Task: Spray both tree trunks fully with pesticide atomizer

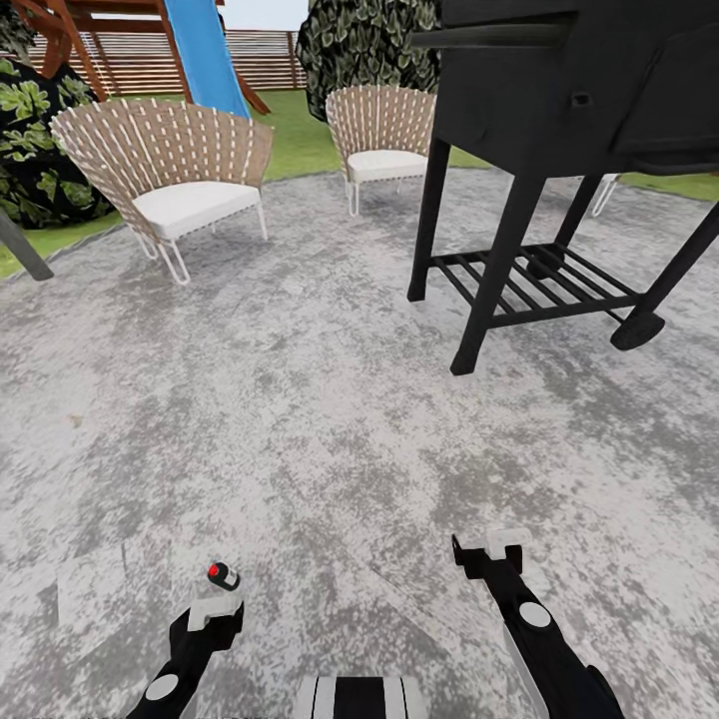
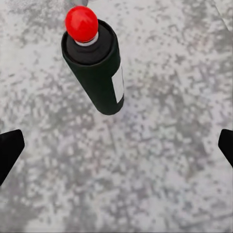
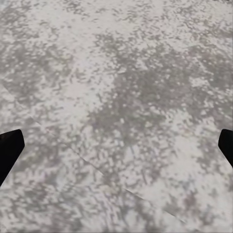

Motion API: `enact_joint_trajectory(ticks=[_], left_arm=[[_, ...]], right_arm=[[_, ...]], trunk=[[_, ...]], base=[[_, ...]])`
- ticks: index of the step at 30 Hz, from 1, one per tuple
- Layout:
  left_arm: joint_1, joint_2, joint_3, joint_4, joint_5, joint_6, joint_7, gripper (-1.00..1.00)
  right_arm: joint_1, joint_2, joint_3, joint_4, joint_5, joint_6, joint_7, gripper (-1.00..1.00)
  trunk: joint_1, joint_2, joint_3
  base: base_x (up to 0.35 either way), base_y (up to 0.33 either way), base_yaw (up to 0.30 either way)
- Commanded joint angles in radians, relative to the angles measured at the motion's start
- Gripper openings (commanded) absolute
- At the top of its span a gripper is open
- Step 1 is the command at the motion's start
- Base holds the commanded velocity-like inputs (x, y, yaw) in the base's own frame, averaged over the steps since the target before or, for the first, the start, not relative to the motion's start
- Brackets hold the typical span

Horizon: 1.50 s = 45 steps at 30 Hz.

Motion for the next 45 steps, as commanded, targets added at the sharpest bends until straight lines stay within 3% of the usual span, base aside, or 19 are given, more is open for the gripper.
enact_joint_trajectory(ticks=[1, 13, 45], left_arm=[[0.000, 0.000, 0.000, 0.000, 0.000, 0.000, 0.000, 1.00], [0.000, 0.000, 0.000, 0.000, 0.000, -0.001, 0.000, 1.00], [0.000, 0.000, 0.003, -0.001, 0.002, -0.002, 0.000, 1.00]], right_arm=[[0.000, 0.000, 0.000, 0.000, 0.000, 0.000, 0.000, 1.00], [0.000, 0.000, 0.000, 0.000, 0.000, 0.001, 0.000, 1.00], [0.000, 0.000, 0.000, 0.000, 0.000, 0.000, 0.000, 1.00]], trunk=[[0.000, 0.000, 0.000], [0.002, -0.001, -0.023], [0.002, -0.001, -0.024]], base=[[0.000, 0.000, 0.039], [0.000, 0.000, 0.105], [0.059, 0.004, 0.005]])
